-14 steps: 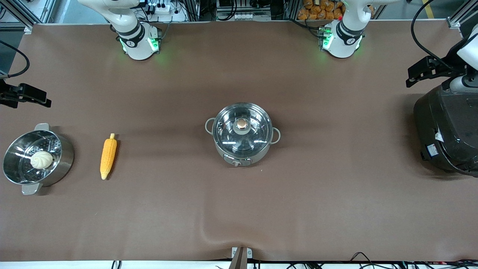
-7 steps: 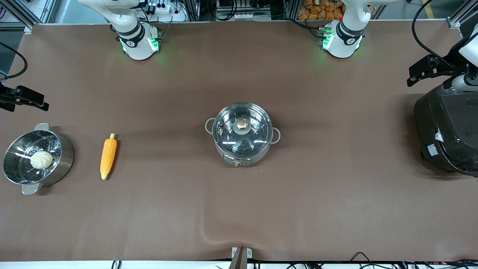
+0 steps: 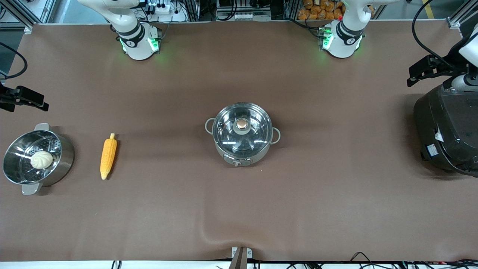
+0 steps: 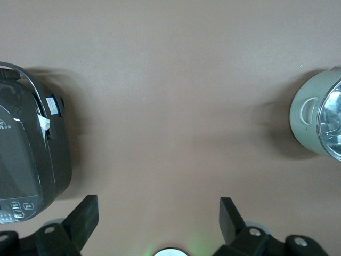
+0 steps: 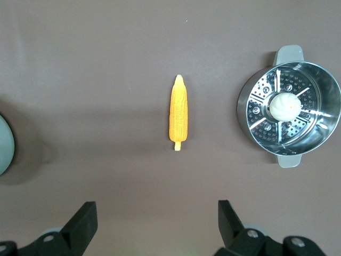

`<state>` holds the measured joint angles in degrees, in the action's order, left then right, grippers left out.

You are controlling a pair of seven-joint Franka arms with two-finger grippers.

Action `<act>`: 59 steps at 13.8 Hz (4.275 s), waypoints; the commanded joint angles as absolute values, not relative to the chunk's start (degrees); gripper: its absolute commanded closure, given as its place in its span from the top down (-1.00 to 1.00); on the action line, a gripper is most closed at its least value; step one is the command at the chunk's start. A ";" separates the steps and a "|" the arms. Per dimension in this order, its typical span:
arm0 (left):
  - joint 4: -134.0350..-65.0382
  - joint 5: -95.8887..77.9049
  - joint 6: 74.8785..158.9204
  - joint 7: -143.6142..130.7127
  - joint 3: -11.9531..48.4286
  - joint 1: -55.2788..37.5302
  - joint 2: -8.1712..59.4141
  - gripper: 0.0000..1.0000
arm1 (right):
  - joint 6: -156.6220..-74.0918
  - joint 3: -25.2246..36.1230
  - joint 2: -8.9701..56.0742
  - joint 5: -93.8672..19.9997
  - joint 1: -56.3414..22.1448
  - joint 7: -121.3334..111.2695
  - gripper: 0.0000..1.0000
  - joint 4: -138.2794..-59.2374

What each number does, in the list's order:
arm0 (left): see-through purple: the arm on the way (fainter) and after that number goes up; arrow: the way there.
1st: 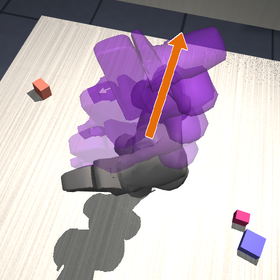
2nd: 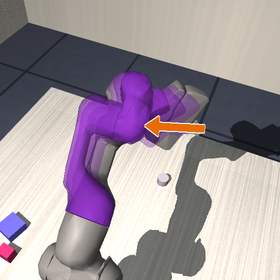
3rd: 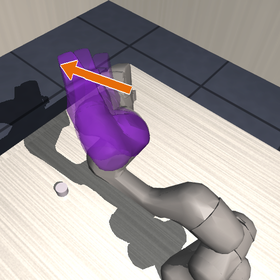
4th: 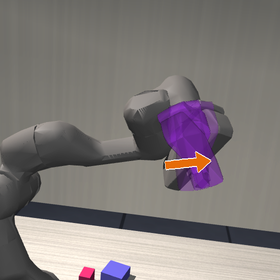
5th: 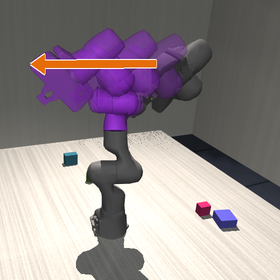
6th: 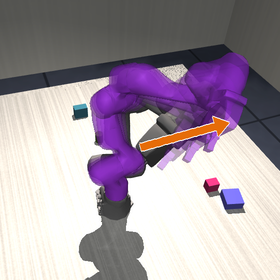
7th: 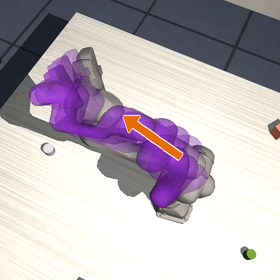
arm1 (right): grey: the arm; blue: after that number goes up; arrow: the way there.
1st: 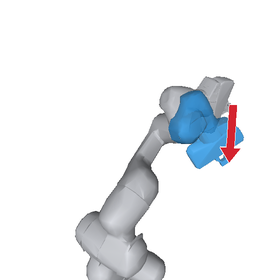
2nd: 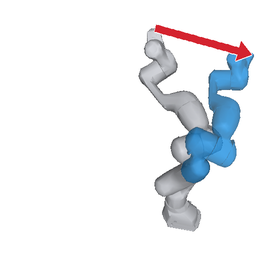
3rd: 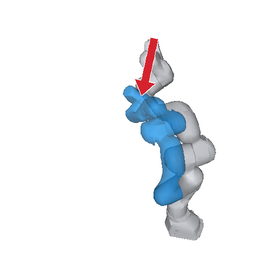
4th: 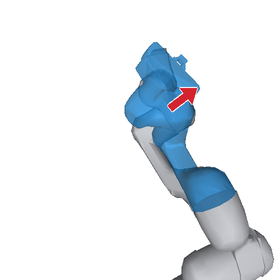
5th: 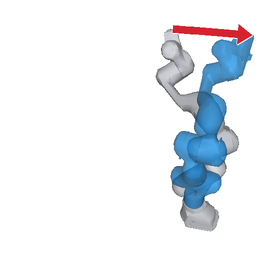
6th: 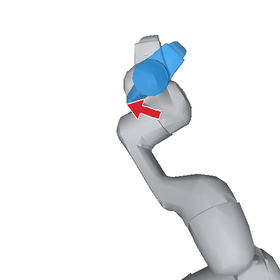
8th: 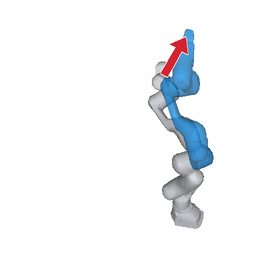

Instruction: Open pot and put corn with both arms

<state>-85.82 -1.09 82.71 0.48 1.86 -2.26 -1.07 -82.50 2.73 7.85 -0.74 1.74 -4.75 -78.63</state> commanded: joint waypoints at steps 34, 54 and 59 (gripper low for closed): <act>-76.99 0.16 113.55 -51.67 1.58 -45.08 35.76 1.00 | -144.31 2.72 22.13 -0.88 4.93 -10.90 1.00 -120.33; -77.17 5.36 112.68 -53.70 1.85 -46.05 33.94 -1.00 | -110.58 2.02 23.55 -1.23 -1.32 -9.05 -0.83 -96.95; -77.25 5.01 107.42 -53.70 1.67 -42.29 26.83 -1.00 | -110.39 1.06 21.89 -1.76 -5.70 -3.26 -0.88 -96.77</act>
<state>-76.45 4.00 110.56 -52.23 1.70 -44.63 31.80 -111.09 1.34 22.63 -1.19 -3.45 -6.35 -97.30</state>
